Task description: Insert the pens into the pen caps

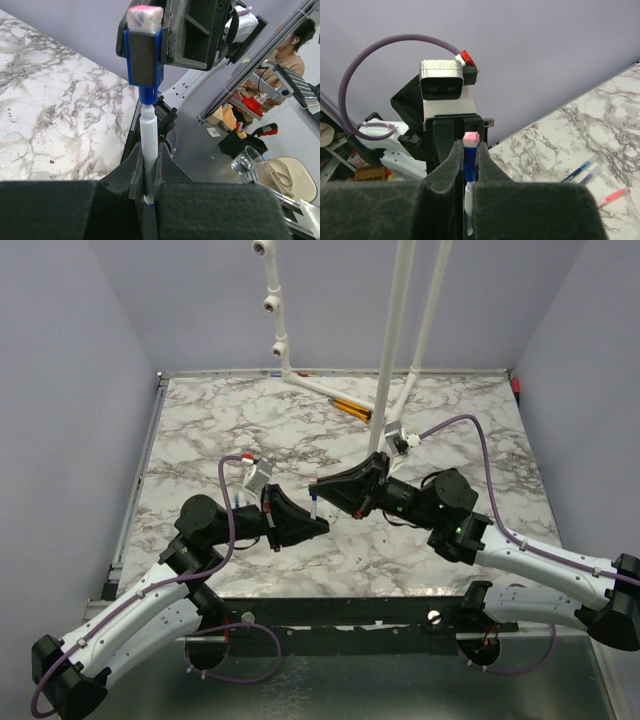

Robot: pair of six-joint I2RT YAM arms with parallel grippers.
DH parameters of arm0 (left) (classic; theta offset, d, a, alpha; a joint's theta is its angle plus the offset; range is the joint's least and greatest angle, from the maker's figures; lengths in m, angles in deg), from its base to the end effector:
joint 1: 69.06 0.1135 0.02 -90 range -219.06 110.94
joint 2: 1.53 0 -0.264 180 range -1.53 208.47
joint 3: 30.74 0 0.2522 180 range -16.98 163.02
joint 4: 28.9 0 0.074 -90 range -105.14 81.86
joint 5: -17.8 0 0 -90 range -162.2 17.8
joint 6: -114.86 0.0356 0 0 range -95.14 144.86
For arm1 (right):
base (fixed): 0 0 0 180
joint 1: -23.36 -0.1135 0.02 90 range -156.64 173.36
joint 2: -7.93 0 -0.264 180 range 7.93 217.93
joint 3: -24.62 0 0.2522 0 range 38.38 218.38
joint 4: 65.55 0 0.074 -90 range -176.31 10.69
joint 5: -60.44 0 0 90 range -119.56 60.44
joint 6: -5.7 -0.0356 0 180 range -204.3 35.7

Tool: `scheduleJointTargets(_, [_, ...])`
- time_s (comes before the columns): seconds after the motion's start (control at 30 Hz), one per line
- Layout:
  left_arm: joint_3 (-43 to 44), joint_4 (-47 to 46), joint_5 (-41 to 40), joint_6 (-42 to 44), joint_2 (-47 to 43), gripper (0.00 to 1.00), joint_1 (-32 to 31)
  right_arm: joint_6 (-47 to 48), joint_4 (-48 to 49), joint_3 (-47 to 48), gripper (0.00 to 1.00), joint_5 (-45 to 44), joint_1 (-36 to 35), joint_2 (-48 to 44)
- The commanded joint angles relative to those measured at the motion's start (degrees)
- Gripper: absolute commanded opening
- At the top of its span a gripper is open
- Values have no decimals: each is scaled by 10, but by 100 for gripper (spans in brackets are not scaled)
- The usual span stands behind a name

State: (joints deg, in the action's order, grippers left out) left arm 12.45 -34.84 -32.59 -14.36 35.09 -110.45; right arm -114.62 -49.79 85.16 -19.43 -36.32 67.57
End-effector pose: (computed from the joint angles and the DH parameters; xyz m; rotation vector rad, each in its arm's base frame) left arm 0.1033 -0.1213 0.3218 0.6894 1.4615 -1.5933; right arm 0.1174 0.2131 0.3765 -0.5239 1.3323 1.4391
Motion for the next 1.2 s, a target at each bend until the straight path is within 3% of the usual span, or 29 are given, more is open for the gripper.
scheduleJointTargets(0.0, [-8,-19,-4,2,-11,0,-4,11,4,3,1,-8,-7,-7])
scheduleJointTargets(0.67, [-1,-19,-43,6,-19,0,-4,-4,14,-27,0,-31,-39,-21])
scheduleJointTargets(1.17, [25,-18,-58,-1,-5,0,-4,6,-113,-2,1,-44,-73,-33])
